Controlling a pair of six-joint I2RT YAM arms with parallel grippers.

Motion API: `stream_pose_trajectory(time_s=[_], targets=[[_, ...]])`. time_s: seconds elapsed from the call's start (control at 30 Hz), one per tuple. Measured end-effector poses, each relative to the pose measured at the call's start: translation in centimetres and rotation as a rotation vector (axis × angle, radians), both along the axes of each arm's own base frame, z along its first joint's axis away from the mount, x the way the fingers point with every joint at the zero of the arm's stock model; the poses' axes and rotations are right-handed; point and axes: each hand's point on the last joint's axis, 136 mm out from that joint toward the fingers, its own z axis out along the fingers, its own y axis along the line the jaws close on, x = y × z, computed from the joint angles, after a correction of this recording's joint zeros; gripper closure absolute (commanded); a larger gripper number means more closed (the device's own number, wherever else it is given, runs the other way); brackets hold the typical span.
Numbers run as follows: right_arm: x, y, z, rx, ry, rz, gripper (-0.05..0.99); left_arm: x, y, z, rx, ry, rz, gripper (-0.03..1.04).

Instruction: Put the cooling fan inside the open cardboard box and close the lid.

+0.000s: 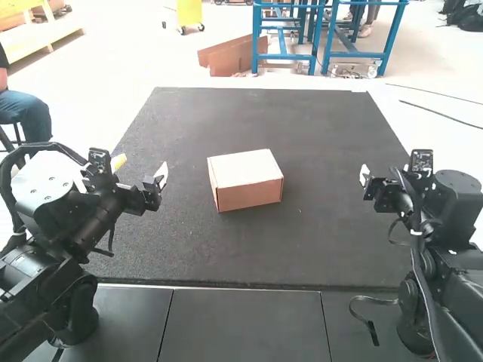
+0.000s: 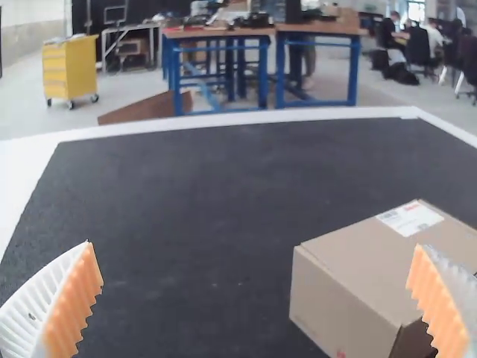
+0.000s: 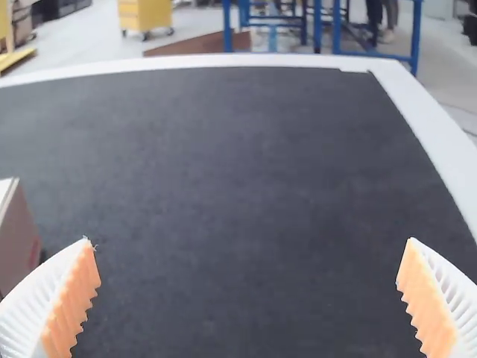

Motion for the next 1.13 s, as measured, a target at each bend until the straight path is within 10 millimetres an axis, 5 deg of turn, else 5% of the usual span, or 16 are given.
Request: stream_pose_trajectory(time_s=[0.27, 0.53, 1.13], targets=[[-1.7, -0.2, 1.4, -0.004, -0.068, -0.005, 0.02, 0.6, 2.9, -1.3, -0.012, 0.053, 0.121, 0.04], [-1.8, -0.6, 0.4, -0.025, -0.028, -0.028, 0.02, 1.0, 6.8, -1.3, 0.008, 0.051, 0.281, 0.04], [-1.8, -1.1, 0.2, -0.041, -0.024, -0.052, 0.02, 0.8, 3.7, -1.1, 0.091, 0.032, 0.152, 0.04]])
